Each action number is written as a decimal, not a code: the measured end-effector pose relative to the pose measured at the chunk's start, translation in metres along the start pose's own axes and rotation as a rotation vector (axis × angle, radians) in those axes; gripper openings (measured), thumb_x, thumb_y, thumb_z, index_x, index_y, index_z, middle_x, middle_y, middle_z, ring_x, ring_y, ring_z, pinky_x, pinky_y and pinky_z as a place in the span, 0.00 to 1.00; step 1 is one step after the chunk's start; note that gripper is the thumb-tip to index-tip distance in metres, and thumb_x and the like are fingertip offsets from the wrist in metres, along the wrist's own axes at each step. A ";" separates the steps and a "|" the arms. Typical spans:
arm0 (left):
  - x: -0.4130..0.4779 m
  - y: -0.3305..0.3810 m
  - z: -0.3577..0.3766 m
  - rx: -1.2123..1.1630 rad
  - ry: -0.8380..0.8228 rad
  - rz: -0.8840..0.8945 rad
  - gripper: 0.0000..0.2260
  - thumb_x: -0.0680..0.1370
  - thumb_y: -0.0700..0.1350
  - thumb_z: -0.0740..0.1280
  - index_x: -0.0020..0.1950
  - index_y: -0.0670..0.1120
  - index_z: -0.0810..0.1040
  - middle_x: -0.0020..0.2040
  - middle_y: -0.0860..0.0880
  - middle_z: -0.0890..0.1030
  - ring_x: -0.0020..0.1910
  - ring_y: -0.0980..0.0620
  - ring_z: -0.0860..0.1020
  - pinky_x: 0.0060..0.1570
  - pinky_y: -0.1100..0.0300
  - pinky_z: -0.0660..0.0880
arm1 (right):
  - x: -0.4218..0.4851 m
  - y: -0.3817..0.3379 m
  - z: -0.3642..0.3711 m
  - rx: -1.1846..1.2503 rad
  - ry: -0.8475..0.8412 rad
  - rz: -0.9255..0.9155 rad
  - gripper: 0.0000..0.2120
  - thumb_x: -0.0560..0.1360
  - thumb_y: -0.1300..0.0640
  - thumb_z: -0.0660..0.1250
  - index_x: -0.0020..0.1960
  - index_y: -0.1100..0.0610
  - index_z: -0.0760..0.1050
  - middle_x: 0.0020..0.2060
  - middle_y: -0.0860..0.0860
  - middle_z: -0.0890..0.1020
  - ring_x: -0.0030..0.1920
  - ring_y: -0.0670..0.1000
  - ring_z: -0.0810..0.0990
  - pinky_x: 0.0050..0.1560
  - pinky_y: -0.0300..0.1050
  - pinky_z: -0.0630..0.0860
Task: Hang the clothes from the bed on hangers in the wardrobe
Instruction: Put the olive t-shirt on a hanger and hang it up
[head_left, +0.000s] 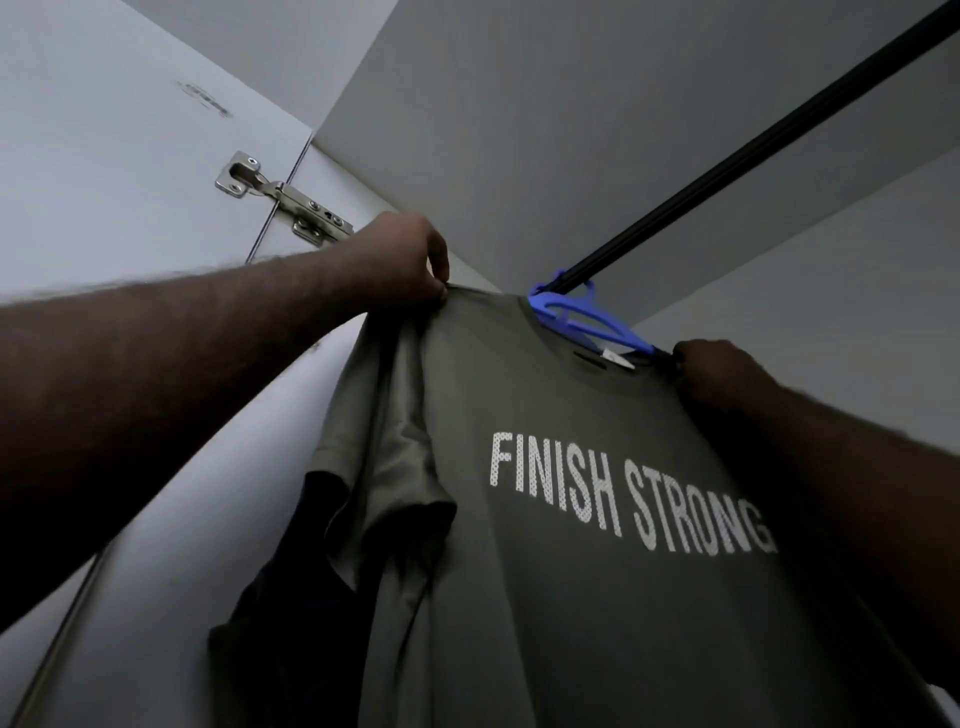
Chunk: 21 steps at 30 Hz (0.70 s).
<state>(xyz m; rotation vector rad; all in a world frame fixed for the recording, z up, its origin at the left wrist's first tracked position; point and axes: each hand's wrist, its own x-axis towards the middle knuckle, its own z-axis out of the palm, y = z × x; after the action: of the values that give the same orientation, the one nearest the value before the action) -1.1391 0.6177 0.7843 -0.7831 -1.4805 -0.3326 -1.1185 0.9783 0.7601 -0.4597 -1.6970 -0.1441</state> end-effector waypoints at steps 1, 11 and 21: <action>-0.002 -0.001 -0.001 -0.008 -0.002 -0.003 0.08 0.74 0.42 0.71 0.53 0.45 0.83 0.49 0.43 0.83 0.50 0.46 0.79 0.48 0.61 0.73 | -0.003 -0.002 0.002 0.013 -0.005 0.011 0.08 0.75 0.62 0.61 0.53 0.59 0.74 0.53 0.61 0.78 0.54 0.61 0.77 0.45 0.46 0.69; -0.012 -0.009 -0.008 -0.259 0.008 -0.155 0.08 0.74 0.45 0.74 0.51 0.44 0.82 0.45 0.44 0.81 0.39 0.49 0.77 0.34 0.63 0.70 | -0.011 -0.012 -0.008 0.047 -0.052 0.070 0.09 0.75 0.59 0.63 0.55 0.57 0.73 0.54 0.59 0.77 0.55 0.60 0.76 0.56 0.53 0.75; -0.029 0.000 -0.026 -0.623 -0.095 -0.385 0.10 0.75 0.42 0.73 0.51 0.37 0.79 0.37 0.44 0.77 0.29 0.53 0.76 0.27 0.64 0.76 | -0.029 -0.030 -0.028 0.094 -0.067 -0.061 0.13 0.77 0.54 0.65 0.61 0.57 0.74 0.57 0.58 0.79 0.55 0.59 0.77 0.54 0.50 0.74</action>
<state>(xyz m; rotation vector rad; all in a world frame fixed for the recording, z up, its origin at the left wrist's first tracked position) -1.1222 0.5936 0.7591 -1.0052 -1.6332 -1.0962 -1.1005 0.9350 0.7425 -0.3464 -1.7757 -0.0937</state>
